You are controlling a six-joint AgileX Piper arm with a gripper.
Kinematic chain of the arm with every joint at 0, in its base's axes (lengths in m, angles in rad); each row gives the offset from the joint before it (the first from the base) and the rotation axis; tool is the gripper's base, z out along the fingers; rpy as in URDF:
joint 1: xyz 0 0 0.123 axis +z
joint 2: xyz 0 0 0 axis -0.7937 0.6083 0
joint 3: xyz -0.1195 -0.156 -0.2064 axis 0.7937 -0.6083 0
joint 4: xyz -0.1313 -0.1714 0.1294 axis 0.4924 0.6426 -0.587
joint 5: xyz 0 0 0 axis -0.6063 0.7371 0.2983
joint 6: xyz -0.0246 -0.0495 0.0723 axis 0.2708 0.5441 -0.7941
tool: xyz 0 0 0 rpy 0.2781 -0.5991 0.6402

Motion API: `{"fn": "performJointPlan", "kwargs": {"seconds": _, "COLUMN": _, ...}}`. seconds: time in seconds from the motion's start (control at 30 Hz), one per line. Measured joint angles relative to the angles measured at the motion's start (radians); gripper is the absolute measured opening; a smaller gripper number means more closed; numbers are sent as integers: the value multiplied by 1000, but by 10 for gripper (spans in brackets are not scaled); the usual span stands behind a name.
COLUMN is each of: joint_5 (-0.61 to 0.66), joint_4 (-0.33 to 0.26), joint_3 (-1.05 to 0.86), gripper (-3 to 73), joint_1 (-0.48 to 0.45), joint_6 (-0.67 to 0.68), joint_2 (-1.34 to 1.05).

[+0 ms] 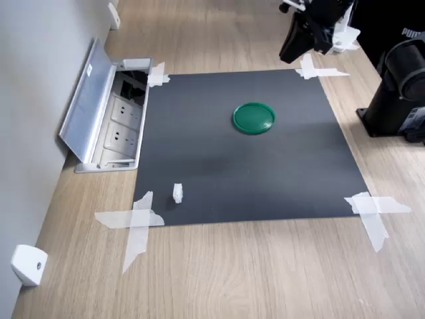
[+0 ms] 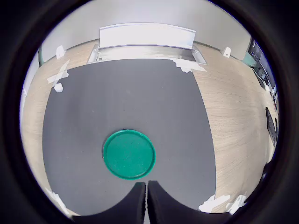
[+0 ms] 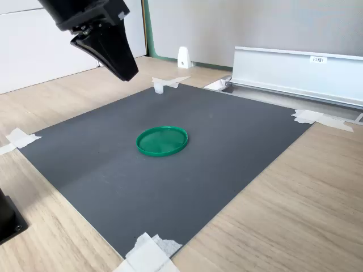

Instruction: Grasp a white terminal and put it on the green lid.

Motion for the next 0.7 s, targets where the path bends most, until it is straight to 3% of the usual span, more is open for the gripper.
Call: {"fn": "performJointPlan", "kwargs": {"seconds": 0.7, "joint_5": 43, "joint_4": -1, "joint_3": 0, "gripper": -8, "joint_1": 0, "joint_6": 11, "joint_2": 0}}
